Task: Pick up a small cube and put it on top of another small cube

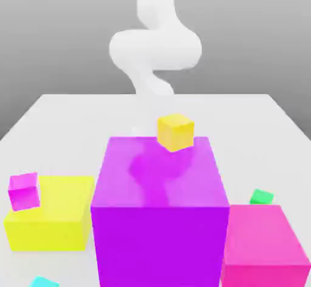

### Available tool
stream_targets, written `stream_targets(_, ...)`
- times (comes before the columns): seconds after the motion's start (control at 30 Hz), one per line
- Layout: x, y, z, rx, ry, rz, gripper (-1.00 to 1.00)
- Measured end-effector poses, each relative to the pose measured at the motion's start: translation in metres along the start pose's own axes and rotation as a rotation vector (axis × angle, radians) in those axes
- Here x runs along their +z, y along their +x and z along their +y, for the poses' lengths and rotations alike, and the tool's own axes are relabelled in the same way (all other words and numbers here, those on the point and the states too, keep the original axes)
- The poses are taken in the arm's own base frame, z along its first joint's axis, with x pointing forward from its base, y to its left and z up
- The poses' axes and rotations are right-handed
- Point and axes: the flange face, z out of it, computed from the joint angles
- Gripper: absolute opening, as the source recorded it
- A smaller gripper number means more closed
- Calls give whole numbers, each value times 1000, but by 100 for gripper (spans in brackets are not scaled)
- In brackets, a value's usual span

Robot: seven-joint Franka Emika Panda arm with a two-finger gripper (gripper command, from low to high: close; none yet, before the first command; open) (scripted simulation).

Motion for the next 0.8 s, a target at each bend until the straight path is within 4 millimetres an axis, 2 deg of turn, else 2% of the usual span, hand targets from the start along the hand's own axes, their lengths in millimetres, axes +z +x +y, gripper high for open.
stream_targets(0.2,-39,26,46,-306,4,28,0)
stream_targets(0.4,-50,55,104,-578,0,27,0)
stream_targets(0.5,-43,70,135,-708,-2,13,0)
stream_targets(0.6,-29,84,166,-836,-1,-11,0)
stream_targets(0.7,-6,96,197,-963,5,-45,0)
stream_targets(0.8,26,106,225,-1092,16,-90,0)
